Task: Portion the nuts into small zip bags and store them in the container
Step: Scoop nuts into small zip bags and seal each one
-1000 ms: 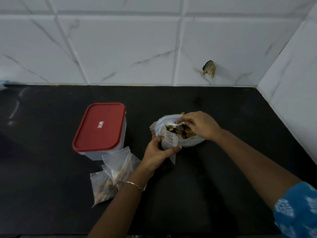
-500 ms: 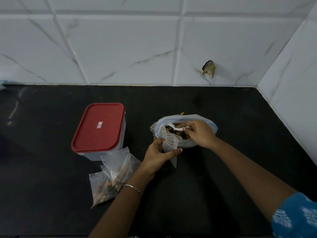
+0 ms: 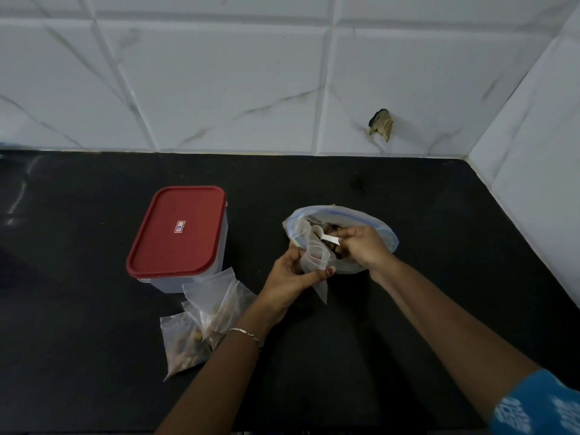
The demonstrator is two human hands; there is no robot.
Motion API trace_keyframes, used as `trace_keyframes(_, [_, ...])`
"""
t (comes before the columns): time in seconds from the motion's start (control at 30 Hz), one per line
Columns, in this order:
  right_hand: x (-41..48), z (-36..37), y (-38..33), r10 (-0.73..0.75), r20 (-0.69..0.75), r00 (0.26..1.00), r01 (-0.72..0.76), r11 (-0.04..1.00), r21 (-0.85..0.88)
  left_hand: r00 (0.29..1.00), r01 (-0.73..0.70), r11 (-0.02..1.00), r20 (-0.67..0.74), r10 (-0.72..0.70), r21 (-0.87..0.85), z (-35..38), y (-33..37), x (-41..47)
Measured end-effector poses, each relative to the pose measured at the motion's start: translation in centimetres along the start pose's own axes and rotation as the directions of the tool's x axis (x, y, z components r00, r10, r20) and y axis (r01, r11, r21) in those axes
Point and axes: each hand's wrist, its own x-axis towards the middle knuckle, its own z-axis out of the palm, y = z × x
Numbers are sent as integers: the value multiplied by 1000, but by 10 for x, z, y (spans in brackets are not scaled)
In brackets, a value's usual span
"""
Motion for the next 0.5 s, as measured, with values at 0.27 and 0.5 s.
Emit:
trace_keyframes(0.27, [-9,7,-7,276,55,960,-281,928,246,997,38,999,73,-39,14,-1,7,4])
trace_keyframes(0.5, [-11,3,-4,355,204,912,-409,800,439,997,44,999,64,-42,-25,-7,9,-1])
